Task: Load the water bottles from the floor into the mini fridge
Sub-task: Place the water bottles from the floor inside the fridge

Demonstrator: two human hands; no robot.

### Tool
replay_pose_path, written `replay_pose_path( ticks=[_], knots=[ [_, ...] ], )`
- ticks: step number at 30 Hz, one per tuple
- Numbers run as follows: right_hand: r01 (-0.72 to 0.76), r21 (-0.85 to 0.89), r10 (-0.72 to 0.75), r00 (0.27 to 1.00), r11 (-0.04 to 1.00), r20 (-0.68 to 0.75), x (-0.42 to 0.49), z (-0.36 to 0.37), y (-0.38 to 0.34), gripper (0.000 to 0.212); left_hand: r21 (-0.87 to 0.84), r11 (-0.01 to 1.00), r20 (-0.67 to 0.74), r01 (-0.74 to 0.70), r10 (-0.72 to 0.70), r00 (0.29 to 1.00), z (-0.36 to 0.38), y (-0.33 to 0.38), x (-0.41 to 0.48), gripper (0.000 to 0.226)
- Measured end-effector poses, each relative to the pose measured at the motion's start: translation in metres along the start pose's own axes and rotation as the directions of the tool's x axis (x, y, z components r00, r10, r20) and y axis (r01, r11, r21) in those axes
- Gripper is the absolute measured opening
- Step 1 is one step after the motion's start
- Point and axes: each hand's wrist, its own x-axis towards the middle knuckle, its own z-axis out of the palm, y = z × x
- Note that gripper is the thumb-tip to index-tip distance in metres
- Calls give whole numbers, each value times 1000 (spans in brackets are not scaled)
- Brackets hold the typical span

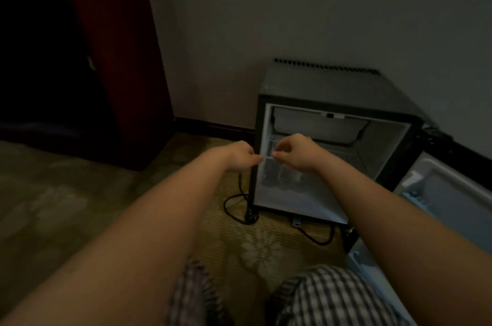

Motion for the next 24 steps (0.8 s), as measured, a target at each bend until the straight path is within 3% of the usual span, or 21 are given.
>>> replay_pose_path(
  ticks=[4,7,15,24],
  knots=[
    [111,-51,-111,994,992,15,-30,1,-66,31,139,990,-65,11,-2,998,-34,-28,-60,43],
    [168,-42,-164,983,985,83,-47,18,-111,32,231,968,-135,97,-67,989,-51,-65,-107,43],
    [246,-25,-226,921,969,316,-87,111,-206,34,253,928,-148,272,-241,959,-54,-194,-204,39],
    [241,46,-223,784,969,580,-102,246,-256,36,-2,920,10,393,-393,920,5,-311,-259,39]
  ],
)
